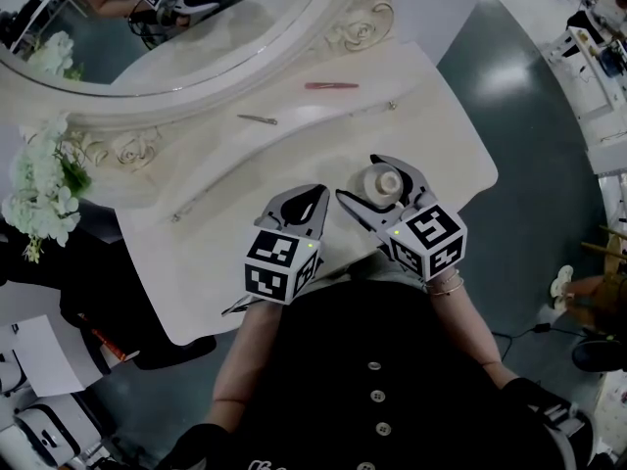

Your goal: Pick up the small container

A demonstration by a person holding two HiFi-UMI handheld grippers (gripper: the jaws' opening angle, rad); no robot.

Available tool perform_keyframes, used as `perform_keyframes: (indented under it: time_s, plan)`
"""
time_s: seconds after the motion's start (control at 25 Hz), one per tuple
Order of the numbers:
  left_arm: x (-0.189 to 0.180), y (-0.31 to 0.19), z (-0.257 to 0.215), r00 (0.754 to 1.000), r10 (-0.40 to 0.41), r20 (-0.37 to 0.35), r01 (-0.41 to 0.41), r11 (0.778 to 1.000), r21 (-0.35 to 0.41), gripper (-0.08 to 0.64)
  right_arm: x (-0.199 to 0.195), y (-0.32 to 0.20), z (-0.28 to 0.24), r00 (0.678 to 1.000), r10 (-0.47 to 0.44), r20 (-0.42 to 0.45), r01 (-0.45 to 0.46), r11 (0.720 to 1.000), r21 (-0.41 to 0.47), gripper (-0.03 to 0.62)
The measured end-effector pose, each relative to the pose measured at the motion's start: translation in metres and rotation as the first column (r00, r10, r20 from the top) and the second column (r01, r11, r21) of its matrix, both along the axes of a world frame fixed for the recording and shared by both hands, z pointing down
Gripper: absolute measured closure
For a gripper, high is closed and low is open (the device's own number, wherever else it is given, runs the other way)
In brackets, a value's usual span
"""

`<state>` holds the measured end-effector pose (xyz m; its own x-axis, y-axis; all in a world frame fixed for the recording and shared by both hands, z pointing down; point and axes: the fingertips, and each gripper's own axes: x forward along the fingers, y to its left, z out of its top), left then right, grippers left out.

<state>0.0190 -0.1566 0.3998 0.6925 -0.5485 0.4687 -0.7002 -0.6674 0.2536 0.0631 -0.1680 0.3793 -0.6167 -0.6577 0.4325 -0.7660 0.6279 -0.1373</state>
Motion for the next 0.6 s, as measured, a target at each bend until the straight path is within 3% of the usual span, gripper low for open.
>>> perform_keyframes:
  time_s: [0.6]
  plan:
    - [-0.0001,0.0010,0.0013,1.000,-0.001,-0.007,0.001,1.000,-0.008,0.548,-0.0020,-0.0009,-0.0053,1.000,0.003,0.006,-0.003,1.000,0.015,0.252]
